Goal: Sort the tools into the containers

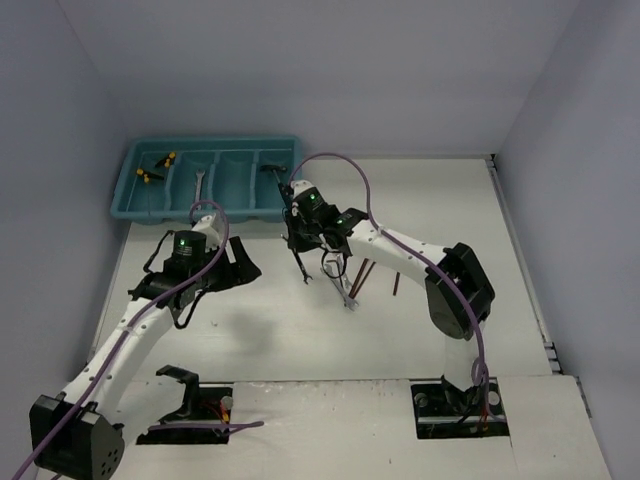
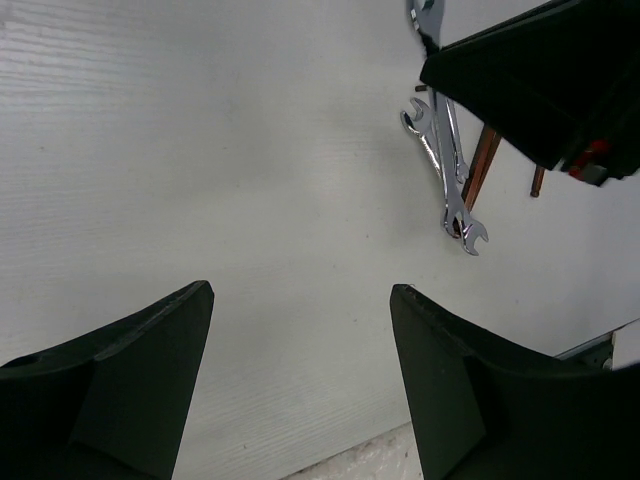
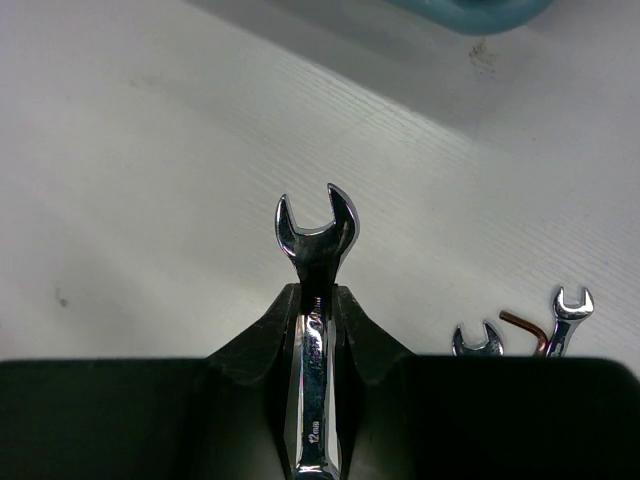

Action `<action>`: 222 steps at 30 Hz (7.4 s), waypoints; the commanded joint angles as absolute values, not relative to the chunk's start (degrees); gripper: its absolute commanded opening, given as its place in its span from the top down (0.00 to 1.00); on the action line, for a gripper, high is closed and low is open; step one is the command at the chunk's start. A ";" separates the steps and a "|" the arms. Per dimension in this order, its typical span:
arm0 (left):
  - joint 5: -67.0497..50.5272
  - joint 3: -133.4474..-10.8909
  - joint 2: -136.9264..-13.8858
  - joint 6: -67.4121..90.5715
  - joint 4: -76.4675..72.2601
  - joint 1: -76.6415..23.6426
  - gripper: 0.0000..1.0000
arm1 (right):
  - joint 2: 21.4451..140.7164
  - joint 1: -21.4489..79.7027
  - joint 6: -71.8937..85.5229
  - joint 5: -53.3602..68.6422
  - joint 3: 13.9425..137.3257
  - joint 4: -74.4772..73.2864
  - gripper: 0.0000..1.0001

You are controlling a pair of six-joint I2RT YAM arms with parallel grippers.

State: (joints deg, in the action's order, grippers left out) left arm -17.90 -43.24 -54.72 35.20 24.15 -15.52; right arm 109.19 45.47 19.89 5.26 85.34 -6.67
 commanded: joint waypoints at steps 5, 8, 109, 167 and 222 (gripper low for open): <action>-23.16 -39.46 -56.54 44.20 -0.86 -19.40 0.31 | 99.51 45.97 28.28 7.55 87.62 -0.80 1.00; -22.45 -40.43 -58.06 44.47 -4.74 -21.89 0.31 | 98.61 46.05 30.20 8.17 87.76 -0.53 1.00; -8.35 -77.51 -66.26 22.75 39.90 -11.24 0.32 | 109.47 47.29 6.06 -7.63 75.04 -19.25 0.70; -8.99 -59.69 -66.68 41.51 10.84 -36.26 0.41 | 90.35 46.96 43.66 -1.93 86.48 -11.21 1.00; -2.64 -133.08 -134.11 2.74 34.94 4.75 0.97 | 90.63 29.95 15.27 0.33 73.10 -19.93 0.37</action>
State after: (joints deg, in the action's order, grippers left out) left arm -2.96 -128.18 -134.90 3.49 35.86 4.97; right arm 89.48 28.53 18.49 1.70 71.07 -19.14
